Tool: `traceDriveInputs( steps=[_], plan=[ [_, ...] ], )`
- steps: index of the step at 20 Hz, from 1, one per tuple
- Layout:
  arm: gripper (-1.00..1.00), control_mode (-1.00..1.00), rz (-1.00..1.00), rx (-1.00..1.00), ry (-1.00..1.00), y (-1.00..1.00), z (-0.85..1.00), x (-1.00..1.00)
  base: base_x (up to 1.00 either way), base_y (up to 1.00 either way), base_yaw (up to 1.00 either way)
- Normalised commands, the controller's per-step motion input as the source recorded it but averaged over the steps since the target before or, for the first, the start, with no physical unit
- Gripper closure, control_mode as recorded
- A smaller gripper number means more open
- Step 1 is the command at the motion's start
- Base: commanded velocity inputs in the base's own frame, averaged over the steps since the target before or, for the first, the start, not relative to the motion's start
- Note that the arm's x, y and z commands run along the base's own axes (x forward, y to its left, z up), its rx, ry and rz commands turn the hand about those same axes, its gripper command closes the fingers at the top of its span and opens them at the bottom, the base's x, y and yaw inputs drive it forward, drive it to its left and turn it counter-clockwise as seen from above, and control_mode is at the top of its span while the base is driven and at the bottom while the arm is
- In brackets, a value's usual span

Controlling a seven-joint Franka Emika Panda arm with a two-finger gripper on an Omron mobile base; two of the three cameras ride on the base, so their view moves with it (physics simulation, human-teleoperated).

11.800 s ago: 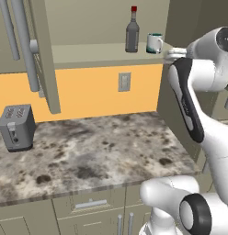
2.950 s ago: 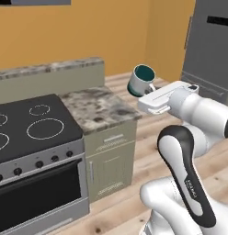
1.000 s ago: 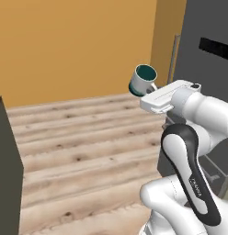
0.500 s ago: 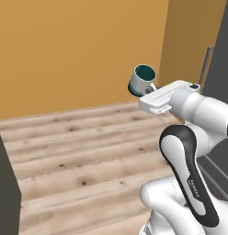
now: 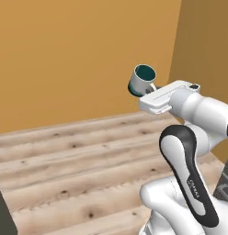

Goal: Open the cabinet directly in front. Then move the liquor and the mug to the dining counter with the jar on it.

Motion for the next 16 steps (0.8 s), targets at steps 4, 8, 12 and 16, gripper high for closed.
traceDriveInputs(
  steps=[4, 8, 12, 16],
  plan=[
    [1.00, 1.00, 0.00, 0.00, 0.00, 0.00, 0.00, 0.00, 1.00, 0.41, -0.08],
    [1.00, 1.00, 0.00, 0.00, 0.00, 0.00, 0.00, 0.00, 1.00, 0.44, -0.04],
    [1.00, 1.00, 0.00, 0.00, 0.00, 0.00, 0.00, 0.00, 1.00, 0.42, 0.00],
    [1.00, 1.00, 0.00, 0.00, 0.00, 0.00, 0.00, 0.00, 1.00, 0.11, 0.13]
  ],
)
